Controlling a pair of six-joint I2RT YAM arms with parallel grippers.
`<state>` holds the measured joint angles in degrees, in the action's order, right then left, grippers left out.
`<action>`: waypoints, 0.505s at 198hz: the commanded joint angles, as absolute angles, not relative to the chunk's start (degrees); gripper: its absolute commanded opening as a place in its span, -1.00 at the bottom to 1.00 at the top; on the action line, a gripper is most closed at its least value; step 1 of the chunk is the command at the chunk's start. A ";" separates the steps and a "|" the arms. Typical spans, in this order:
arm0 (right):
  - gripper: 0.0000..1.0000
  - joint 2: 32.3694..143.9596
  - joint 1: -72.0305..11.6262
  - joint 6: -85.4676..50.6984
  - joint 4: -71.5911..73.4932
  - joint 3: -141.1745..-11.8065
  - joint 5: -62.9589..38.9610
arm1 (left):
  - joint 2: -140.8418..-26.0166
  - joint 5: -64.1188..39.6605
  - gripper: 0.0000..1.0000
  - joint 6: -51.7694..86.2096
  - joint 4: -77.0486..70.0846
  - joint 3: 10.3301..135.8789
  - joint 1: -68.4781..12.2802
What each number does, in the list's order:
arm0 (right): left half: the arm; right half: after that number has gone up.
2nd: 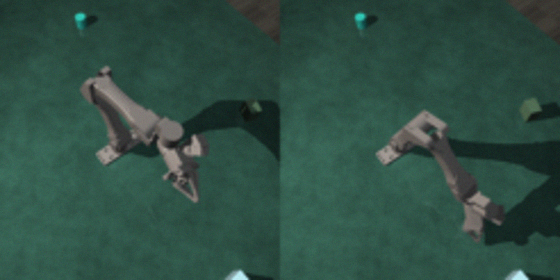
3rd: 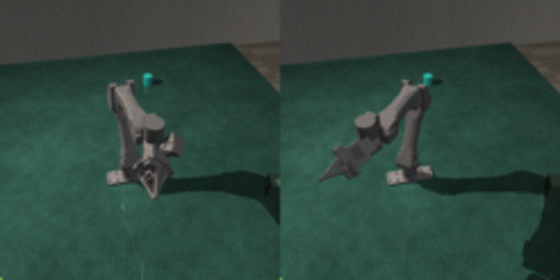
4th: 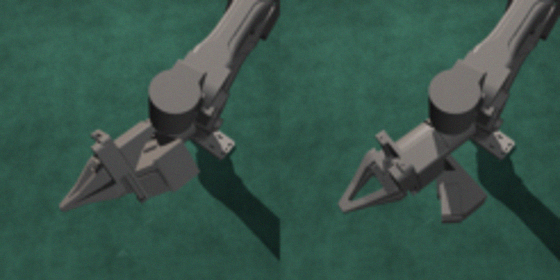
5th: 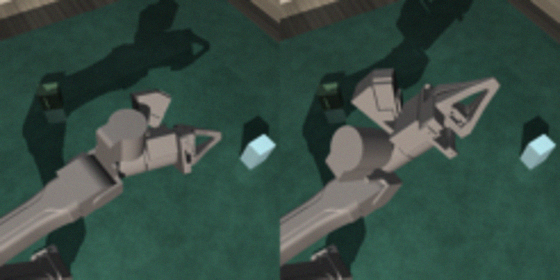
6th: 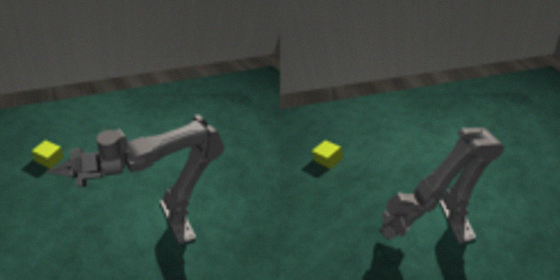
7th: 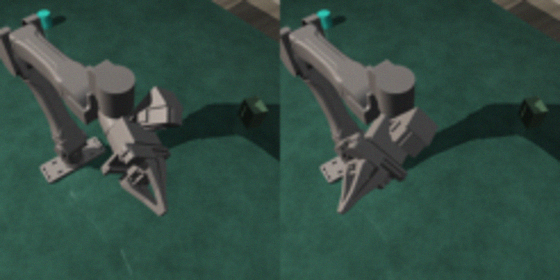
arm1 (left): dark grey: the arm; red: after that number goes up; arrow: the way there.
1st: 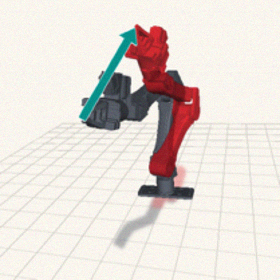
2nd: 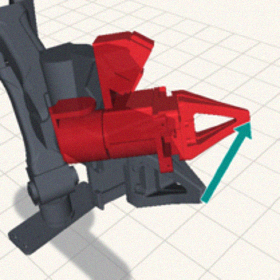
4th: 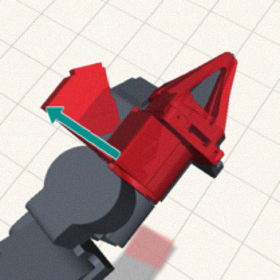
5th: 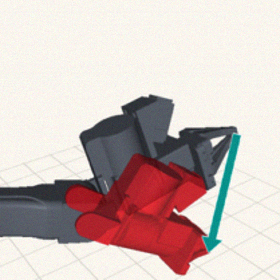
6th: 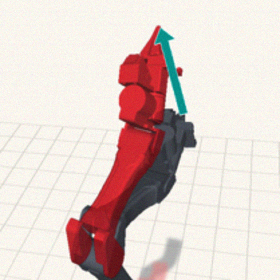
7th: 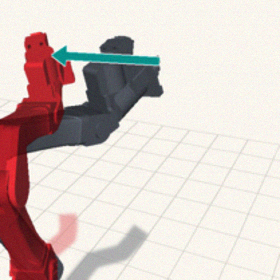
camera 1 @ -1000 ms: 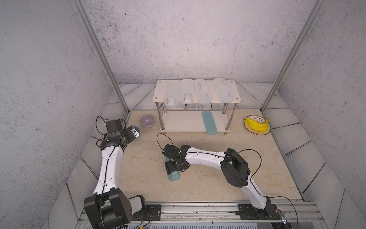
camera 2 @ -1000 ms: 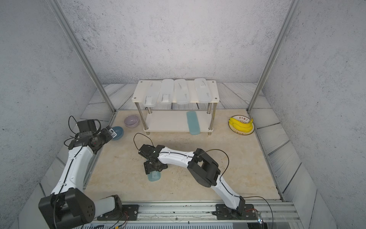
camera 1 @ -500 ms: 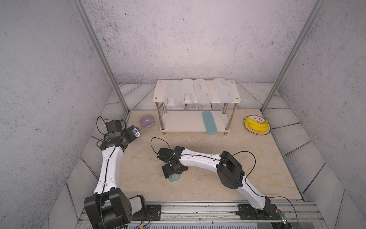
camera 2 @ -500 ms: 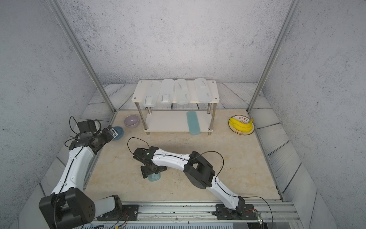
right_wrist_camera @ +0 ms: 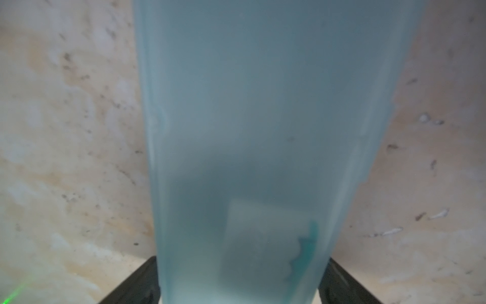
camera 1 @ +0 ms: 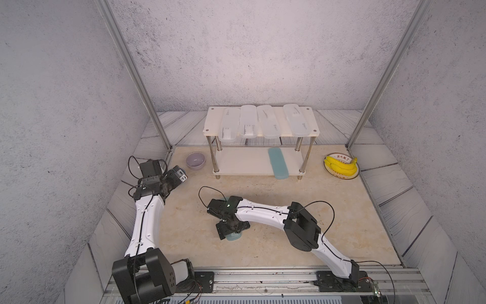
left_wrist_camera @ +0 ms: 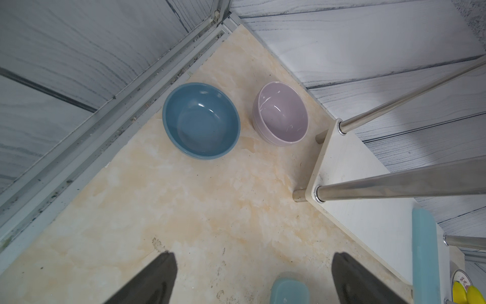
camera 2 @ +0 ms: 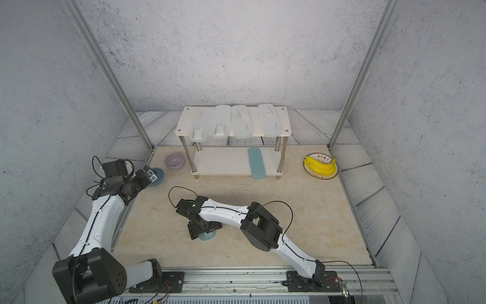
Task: Place the pencil cases on the shelf according to color
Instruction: Pick up the pencil case from the center of the board.
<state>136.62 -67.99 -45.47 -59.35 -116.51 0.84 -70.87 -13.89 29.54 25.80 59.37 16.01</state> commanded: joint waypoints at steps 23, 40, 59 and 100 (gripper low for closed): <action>0.74 137.71 -68.20 -46.58 -61.54 -114.71 2.74 | -70.41 -14.77 0.97 29.42 24.46 58.35 16.52; 0.55 136.00 -68.20 -46.68 -60.16 -112.55 4.04 | -70.01 -14.50 0.97 29.40 24.44 58.18 16.54; 0.39 133.35 -68.23 -46.79 -58.41 -109.76 5.62 | -69.63 -14.39 0.97 29.30 24.41 57.93 16.57; 0.14 126.93 -67.86 -46.41 -58.80 -105.25 11.91 | -69.06 -14.05 0.97 29.18 24.38 57.46 16.57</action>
